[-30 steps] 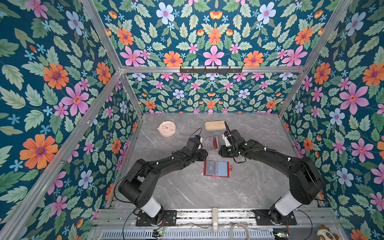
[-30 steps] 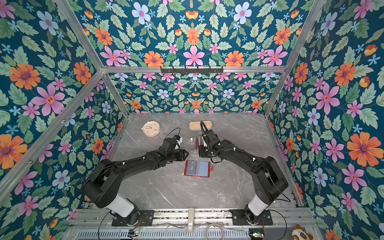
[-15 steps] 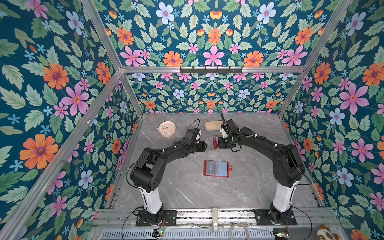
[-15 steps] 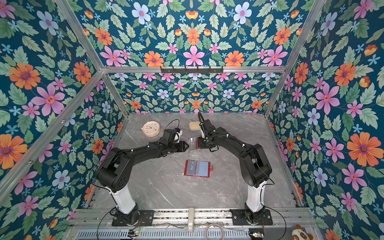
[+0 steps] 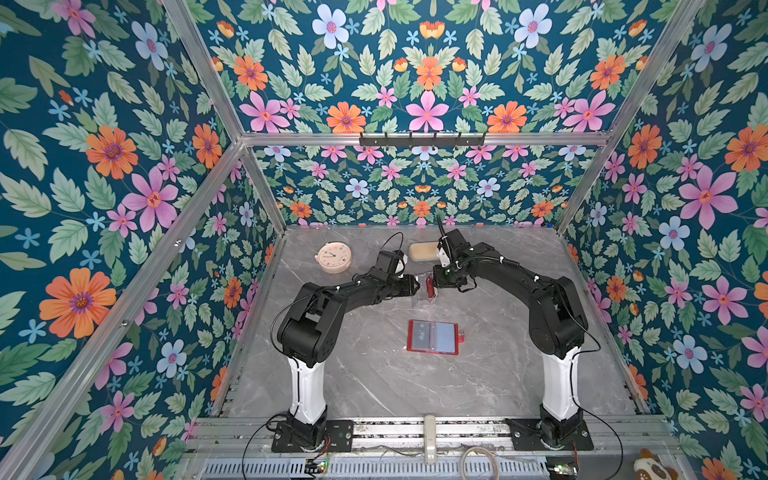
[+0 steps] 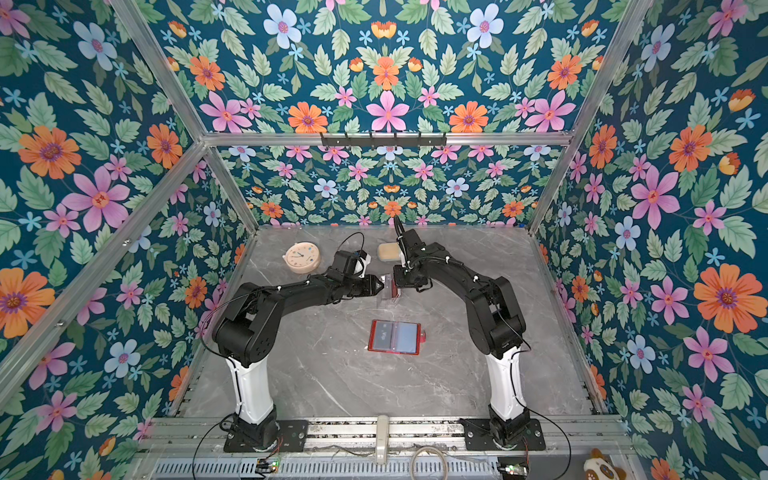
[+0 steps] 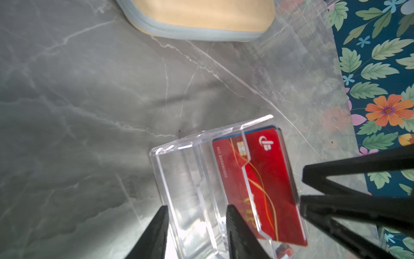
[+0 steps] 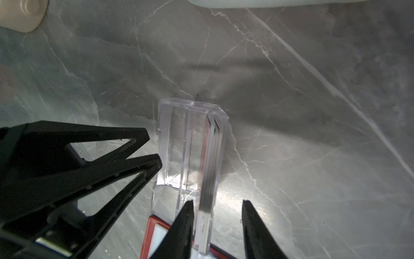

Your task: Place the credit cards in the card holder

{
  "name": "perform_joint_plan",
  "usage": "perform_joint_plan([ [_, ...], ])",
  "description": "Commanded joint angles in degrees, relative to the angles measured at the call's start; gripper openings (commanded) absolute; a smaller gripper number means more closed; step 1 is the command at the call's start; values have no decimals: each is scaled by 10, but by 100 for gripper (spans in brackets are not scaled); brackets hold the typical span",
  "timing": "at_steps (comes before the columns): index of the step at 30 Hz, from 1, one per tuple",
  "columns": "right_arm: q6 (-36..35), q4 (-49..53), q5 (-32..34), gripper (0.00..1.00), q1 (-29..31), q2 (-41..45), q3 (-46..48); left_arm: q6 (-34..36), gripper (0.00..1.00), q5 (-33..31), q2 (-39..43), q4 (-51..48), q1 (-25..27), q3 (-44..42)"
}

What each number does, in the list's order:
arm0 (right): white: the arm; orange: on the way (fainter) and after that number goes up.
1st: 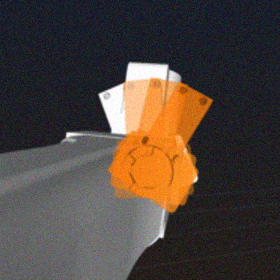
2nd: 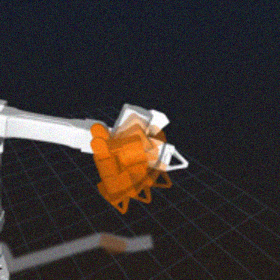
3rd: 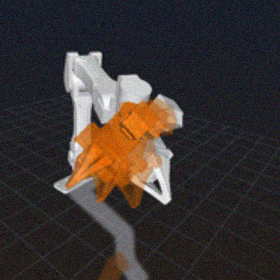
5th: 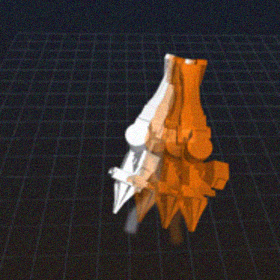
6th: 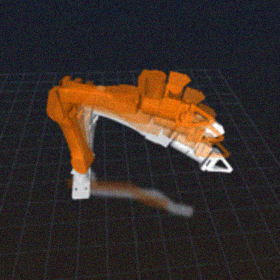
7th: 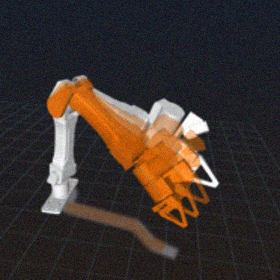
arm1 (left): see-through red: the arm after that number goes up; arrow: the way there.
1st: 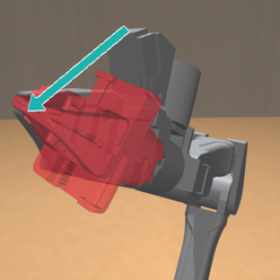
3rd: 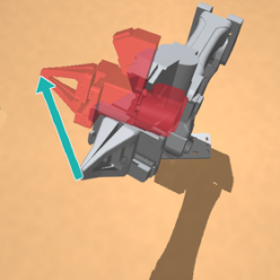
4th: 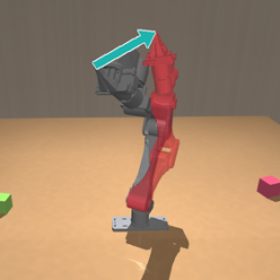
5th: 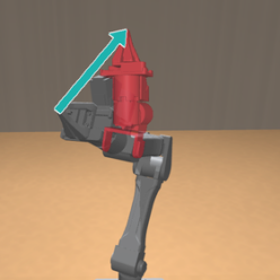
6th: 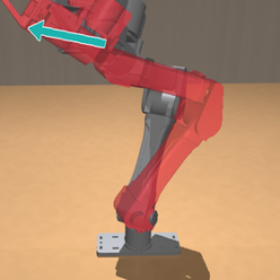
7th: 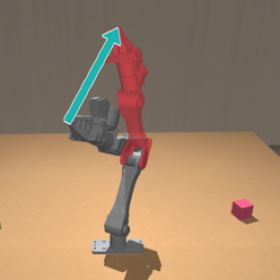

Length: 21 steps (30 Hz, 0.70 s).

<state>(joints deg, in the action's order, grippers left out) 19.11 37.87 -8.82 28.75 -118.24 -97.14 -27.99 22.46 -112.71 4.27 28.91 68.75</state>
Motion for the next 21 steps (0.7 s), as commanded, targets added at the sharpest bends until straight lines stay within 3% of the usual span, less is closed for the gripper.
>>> perform_joint_plan([
  [1,-8,29,-6,38,1,-15,-21,-3,43,8,-10,-3,-5,10],
  [21,-4,74,-23,36,0,-85,-95,-28,35,10,-31,-10,-10,7],
])
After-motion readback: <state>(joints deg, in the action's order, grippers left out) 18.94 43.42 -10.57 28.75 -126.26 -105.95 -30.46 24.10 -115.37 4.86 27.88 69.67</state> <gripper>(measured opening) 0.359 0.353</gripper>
